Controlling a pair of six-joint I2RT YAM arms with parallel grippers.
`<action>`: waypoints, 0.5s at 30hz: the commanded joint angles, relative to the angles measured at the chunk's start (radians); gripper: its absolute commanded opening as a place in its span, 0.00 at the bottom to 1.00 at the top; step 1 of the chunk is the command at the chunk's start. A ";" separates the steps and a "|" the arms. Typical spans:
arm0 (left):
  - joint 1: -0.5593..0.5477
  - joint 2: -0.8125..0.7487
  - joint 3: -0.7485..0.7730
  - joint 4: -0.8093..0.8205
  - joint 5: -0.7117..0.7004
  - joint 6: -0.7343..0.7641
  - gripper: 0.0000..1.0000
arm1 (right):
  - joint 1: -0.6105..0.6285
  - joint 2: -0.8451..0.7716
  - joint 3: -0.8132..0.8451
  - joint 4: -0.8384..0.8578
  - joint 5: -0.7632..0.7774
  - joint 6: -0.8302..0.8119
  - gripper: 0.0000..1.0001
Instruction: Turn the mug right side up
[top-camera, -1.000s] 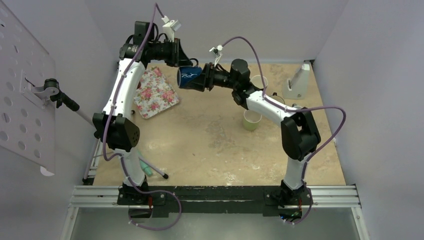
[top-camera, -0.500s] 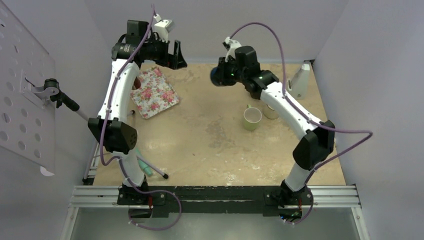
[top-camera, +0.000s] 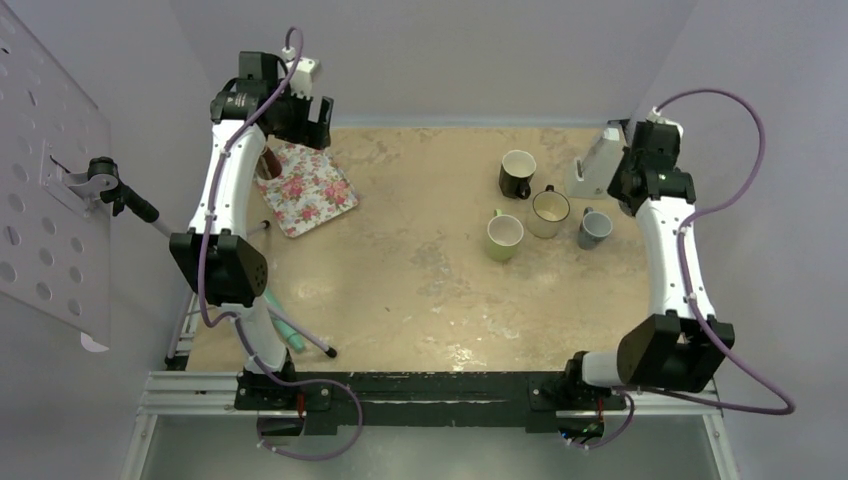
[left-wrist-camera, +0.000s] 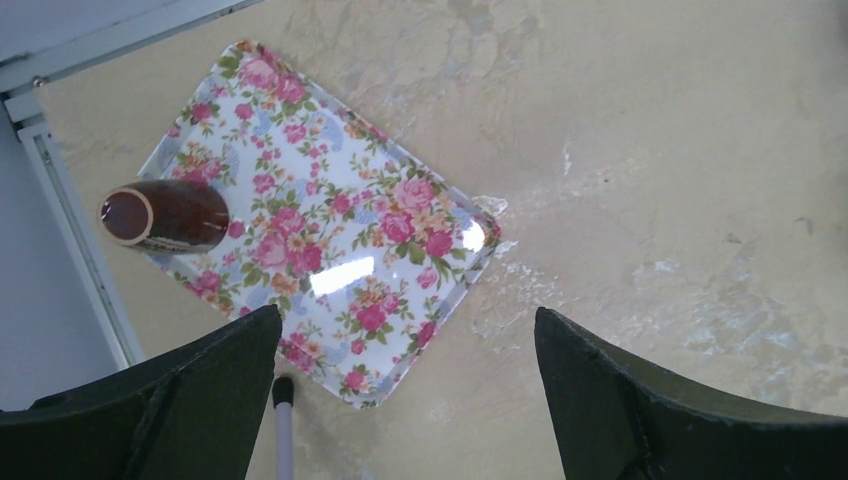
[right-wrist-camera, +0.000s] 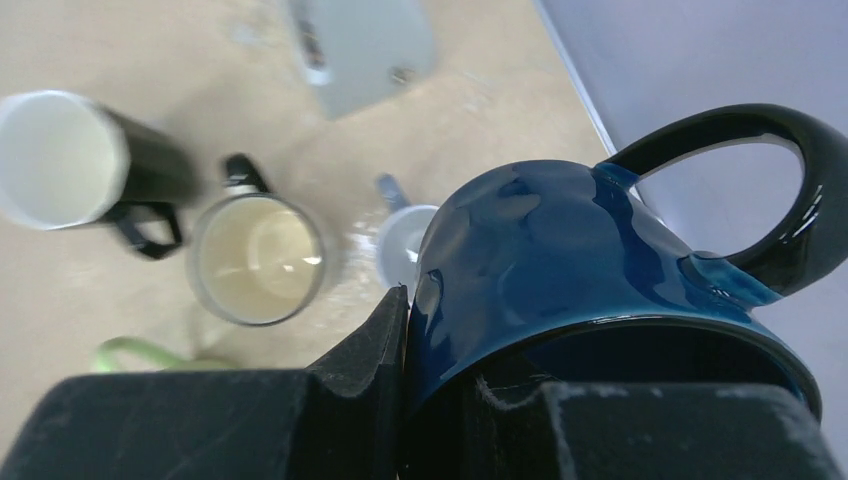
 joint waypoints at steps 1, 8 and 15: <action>0.010 -0.017 -0.027 0.010 -0.082 0.047 1.00 | -0.139 0.035 -0.080 0.112 0.016 -0.037 0.00; 0.032 0.001 -0.074 0.027 -0.125 0.074 1.00 | -0.305 0.133 -0.168 0.231 -0.096 -0.030 0.00; 0.037 0.047 -0.110 0.051 -0.190 0.116 1.00 | -0.345 0.250 -0.220 0.287 -0.167 -0.019 0.00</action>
